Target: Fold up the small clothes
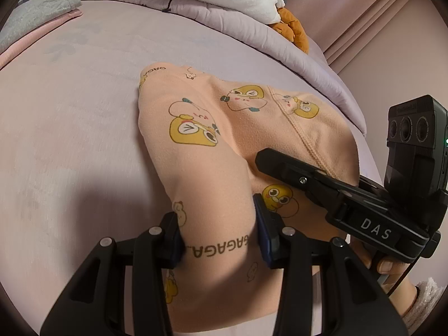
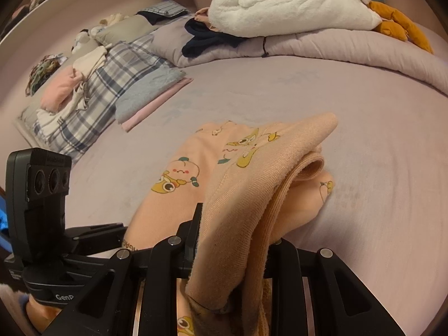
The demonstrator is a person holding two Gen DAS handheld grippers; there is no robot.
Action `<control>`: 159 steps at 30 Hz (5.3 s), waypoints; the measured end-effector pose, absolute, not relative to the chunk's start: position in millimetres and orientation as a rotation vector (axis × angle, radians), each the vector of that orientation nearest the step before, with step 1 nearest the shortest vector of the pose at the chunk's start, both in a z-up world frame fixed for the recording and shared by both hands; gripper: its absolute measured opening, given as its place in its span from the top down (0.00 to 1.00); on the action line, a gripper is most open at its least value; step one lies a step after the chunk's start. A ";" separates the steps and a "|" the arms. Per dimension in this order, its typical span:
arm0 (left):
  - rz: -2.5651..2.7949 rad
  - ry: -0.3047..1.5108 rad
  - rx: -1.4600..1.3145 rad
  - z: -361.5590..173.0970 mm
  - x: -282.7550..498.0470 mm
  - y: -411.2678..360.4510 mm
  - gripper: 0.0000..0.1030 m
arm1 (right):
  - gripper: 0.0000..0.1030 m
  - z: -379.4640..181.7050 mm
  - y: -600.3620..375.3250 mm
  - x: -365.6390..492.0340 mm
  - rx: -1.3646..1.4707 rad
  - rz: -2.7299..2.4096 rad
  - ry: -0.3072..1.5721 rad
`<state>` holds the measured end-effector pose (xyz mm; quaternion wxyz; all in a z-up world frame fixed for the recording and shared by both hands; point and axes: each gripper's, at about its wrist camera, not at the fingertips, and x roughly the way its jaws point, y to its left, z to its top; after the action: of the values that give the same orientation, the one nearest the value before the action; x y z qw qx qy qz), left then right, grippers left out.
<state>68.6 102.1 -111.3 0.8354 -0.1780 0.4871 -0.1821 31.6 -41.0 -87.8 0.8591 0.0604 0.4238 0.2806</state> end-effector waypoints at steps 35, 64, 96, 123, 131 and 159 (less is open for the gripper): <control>-0.364 0.998 -0.338 -110.4 80.5 102.2 0.58 | 0.73 -86.3 -39.9 45.5 0.154 0.585 0.855; -0.333 1.042 -0.308 -132.9 105.6 93.1 0.54 | 0.73 -109.8 -49.1 68.7 0.232 0.538 0.915; -0.267 1.065 -0.269 -132.1 100.7 94.1 0.41 | 0.67 -113.0 -67.8 67.7 0.298 0.472 0.964; -0.215 1.076 -0.220 -126.1 77.3 99.0 0.40 | 0.60 -103.7 -83.3 55.7 0.285 0.389 0.951; -0.205 1.085 -0.216 -127.6 70.8 99.6 0.39 | 0.57 -105.0 -86.1 54.1 0.286 0.382 0.958; -0.175 1.103 -0.189 -131.6 56.1 97.3 0.38 | 0.53 -112.7 -73.5 23.3 0.058 0.376 0.985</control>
<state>56.1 97.3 -131.6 0.8439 -0.0894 0.5225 -0.0828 23.3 -73.5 -112.7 0.8638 0.0275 0.4700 0.1795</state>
